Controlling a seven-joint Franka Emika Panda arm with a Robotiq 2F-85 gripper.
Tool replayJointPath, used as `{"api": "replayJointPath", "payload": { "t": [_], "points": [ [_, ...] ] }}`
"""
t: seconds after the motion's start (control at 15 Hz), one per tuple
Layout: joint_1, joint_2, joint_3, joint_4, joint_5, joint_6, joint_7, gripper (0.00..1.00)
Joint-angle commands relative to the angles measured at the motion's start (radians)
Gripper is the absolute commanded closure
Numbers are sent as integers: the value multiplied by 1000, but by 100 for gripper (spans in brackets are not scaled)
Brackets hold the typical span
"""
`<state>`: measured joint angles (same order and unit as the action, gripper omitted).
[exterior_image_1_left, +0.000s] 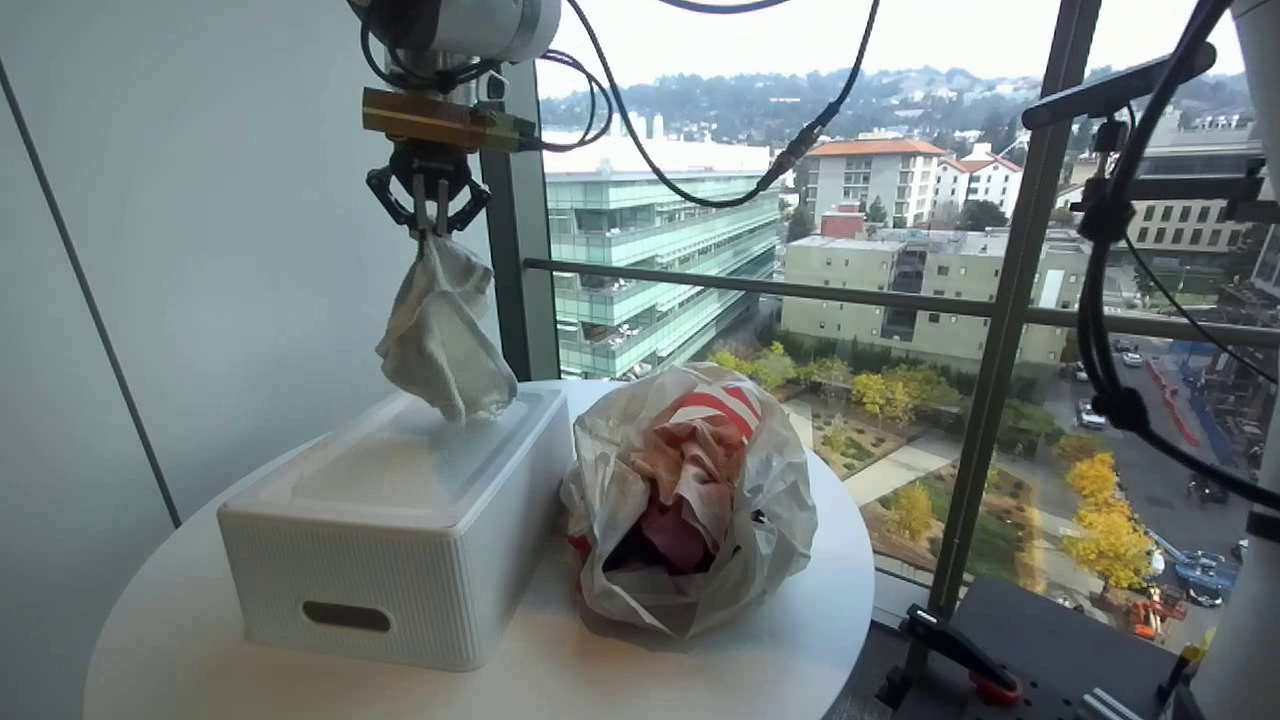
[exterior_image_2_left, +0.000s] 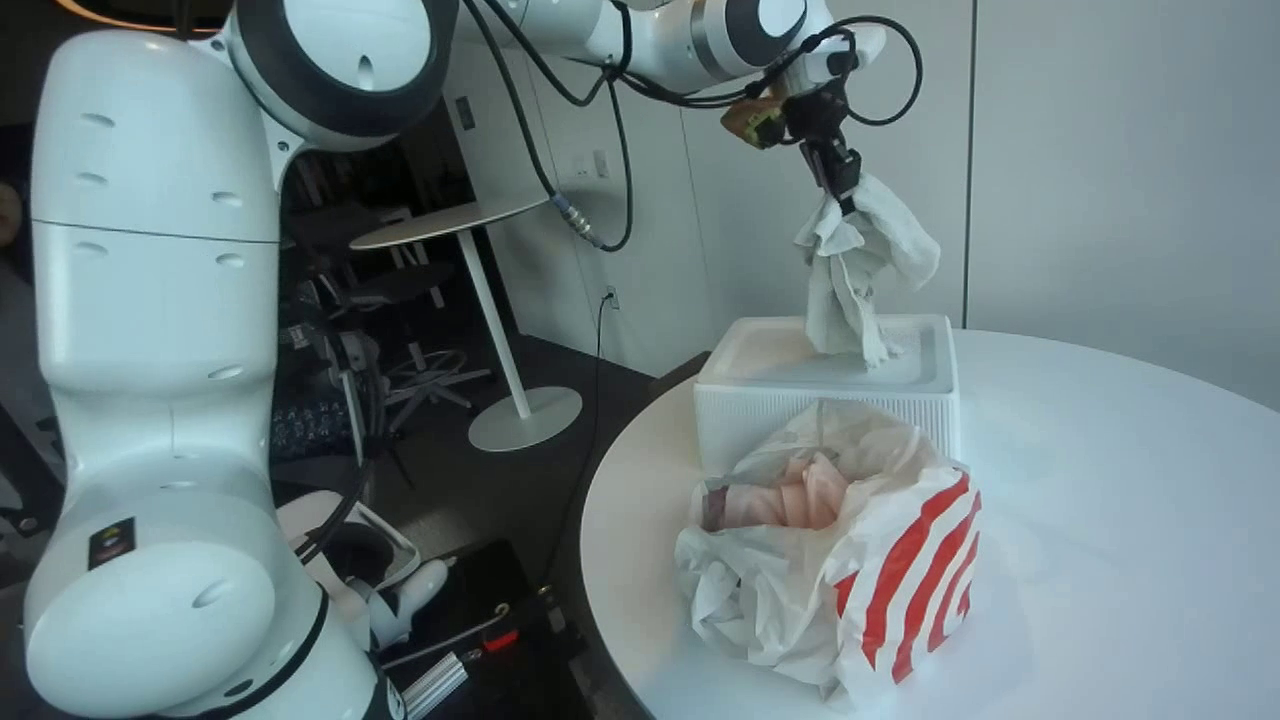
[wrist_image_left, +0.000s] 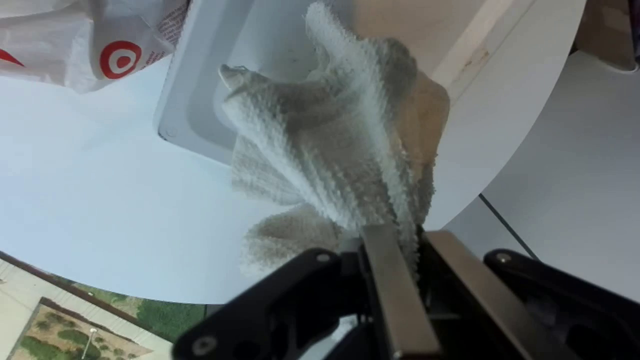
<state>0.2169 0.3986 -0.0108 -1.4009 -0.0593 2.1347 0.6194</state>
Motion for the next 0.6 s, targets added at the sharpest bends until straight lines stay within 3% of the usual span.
{"api": "replayJointPath", "payload": {
  "t": [0.0,0.27,0.53],
  "points": [
    [40,-224,-27,-238,-100,62,208,96],
    [21,-419,11,-431,-232,67,465,95],
    [-32,-612,72,-637,-263,37,652,95]
  ]
}}
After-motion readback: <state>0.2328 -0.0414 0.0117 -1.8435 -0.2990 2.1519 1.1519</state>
